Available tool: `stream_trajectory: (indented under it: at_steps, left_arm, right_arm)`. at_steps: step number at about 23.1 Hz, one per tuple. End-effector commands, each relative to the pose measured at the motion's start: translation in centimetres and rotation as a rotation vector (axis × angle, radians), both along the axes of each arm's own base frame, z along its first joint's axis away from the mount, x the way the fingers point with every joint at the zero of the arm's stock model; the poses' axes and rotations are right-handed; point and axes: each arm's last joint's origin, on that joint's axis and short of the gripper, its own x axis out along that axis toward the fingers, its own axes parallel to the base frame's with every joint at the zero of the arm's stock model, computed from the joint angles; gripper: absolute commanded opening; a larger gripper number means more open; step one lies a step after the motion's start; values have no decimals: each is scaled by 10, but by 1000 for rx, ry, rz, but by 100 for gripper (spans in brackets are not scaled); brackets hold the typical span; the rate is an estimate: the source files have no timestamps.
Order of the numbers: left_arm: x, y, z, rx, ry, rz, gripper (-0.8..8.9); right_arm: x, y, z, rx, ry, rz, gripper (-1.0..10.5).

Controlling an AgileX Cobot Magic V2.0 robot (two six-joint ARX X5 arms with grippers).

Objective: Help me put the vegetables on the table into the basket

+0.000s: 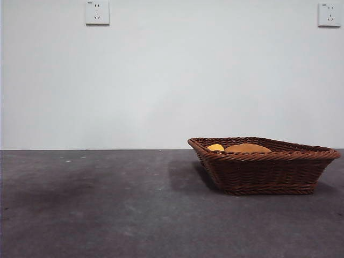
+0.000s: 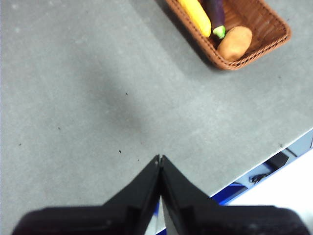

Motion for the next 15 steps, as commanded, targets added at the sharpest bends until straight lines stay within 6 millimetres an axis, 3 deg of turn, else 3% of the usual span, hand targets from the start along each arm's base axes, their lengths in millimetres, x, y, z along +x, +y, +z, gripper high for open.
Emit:
stream_trajectory:
  at_steps: [1, 6, 10, 12, 15]
  left_arm:
    - [8, -8, -5, 29, 27, -14, -4]
    - [33, -29, -17, 98, 108, -16, -4]
    - [55, -16, -22, 275, -75, -61, -4]
    - [67, -6, -41, 107, -247, -27, -4]
    - [72, 24, -103, -185, -486, 97, -4]
  right_arm:
    - [2, 0, -3, -3, 26, 2, 1]
    - [18, 0, -10, -4, 109, 2, 1]
    - [47, 1, -19, -5, 188, 2, 1]
    - [62, 1, -25, -5, 232, 2, 1]
    - [86, 1, -36, -6, 301, 2, 1]
